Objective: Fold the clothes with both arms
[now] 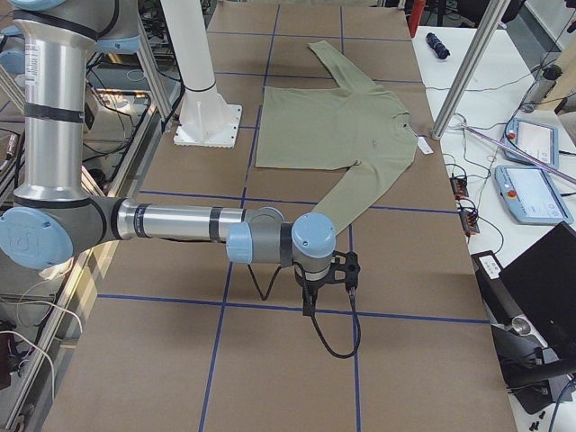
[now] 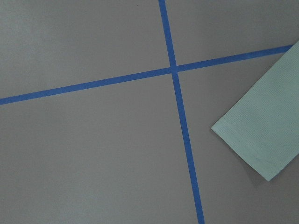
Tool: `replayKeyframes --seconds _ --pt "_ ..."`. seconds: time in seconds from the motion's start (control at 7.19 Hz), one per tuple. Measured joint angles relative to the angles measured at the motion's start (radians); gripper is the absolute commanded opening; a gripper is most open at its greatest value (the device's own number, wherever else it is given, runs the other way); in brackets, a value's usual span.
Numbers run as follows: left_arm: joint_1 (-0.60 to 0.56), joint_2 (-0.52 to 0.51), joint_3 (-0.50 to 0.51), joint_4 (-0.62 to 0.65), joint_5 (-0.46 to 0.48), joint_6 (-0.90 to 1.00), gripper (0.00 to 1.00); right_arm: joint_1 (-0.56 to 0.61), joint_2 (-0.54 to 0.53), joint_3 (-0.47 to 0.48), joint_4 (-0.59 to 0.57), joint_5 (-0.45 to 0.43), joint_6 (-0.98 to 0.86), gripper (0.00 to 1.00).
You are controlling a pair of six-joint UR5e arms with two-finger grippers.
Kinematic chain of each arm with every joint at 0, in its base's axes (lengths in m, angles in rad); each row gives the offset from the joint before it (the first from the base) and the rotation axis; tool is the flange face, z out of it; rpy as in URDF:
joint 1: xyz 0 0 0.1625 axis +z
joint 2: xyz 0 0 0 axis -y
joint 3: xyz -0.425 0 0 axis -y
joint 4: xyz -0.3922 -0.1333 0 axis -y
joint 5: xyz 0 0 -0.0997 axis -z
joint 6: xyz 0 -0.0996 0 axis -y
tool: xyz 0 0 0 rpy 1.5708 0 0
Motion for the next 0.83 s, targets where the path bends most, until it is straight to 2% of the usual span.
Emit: replayKeyframes --seconds 0.56,0.83 --pt "0.0 -0.031 -0.008 -0.007 -0.001 0.002 1.0 -0.039 0.044 0.015 0.004 -0.001 0.058 1.0" --pt "0.003 -0.076 -0.019 -0.026 -0.02 0.011 1.0 -0.102 0.095 0.074 0.002 0.008 0.116 1.0"
